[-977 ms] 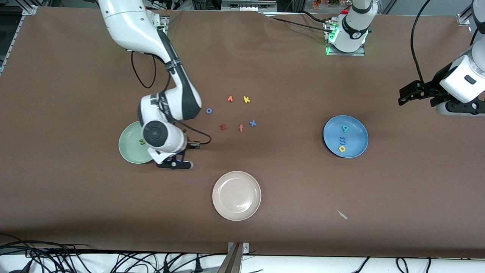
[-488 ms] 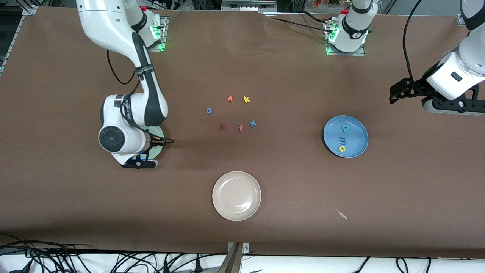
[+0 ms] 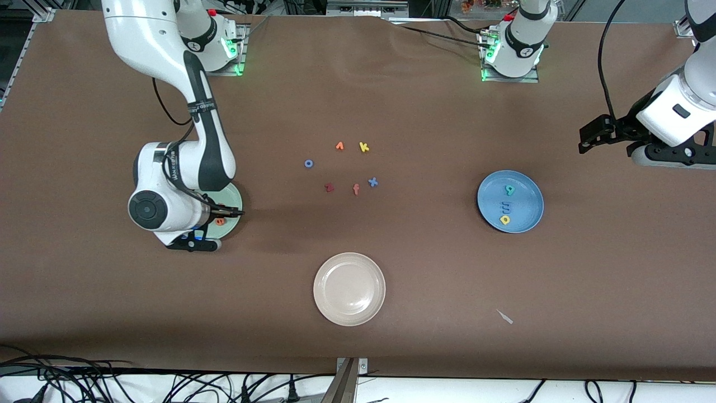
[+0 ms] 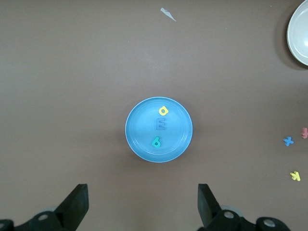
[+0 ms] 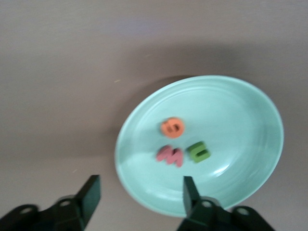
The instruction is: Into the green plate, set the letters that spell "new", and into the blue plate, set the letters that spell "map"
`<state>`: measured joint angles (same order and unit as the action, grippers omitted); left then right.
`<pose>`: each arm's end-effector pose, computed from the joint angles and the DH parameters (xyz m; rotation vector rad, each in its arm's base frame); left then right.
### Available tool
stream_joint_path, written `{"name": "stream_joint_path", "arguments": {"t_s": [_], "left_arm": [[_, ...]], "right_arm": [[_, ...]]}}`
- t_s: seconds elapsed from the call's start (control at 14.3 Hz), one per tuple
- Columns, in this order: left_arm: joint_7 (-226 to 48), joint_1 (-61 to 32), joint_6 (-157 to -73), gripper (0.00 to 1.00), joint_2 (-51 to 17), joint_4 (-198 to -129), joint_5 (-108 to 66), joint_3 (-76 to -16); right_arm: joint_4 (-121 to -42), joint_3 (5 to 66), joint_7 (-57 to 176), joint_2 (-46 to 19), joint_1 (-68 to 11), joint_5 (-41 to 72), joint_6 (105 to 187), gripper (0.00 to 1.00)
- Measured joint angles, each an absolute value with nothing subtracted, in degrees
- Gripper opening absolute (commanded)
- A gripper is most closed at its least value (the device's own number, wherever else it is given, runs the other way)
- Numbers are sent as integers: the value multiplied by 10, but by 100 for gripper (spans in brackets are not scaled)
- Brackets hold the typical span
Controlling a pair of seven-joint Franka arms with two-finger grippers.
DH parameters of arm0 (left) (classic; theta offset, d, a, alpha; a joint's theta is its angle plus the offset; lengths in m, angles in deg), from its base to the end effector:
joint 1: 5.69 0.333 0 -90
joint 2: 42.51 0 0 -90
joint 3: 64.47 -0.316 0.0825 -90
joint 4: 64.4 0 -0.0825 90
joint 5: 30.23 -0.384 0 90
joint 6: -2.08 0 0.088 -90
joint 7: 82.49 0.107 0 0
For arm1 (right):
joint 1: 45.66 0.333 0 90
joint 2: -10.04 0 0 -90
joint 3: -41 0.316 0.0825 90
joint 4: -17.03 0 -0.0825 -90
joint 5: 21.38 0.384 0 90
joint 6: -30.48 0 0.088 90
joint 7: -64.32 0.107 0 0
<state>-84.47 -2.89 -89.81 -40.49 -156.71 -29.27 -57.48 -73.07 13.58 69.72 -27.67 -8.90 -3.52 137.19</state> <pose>0.5645 -0.0420 0.5887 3.1216 -0.0588 -0.0678 0.6407 0.1705 0.2670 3.0613 -0.0318 -0.4329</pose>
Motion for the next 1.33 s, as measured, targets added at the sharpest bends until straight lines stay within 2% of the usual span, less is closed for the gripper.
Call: {"name": "stream_joint_path", "arguments": {"t_s": [0.42, 0.63, 0.77, 1.05, 1.33], "left_arm": [[-845, -29, -893, 100, -405, -1567, -293, -575], [-845, -28, -892, 100, -405, -1567, -293, -575], [-845, -28, -891, 100, -405, -1567, -293, -575], [-845, -28, -891, 100, -405, -1567, -293, -575], [-845, -28, -891, 100, -405, -1567, -293, -575]], "right_arm": [[-656, 135, 698, -258, -73, -37, 1232, 100], [-633, 138, 697, -225, -54, -71, 1198, 100], [-644, 171, 697, -179, -51, -126, 1202, 100], [-736, 275, 698, -51, -110, -206, 1245, 100], [-760, 311, 696, 34, -194, -213, 1240, 100]]}}
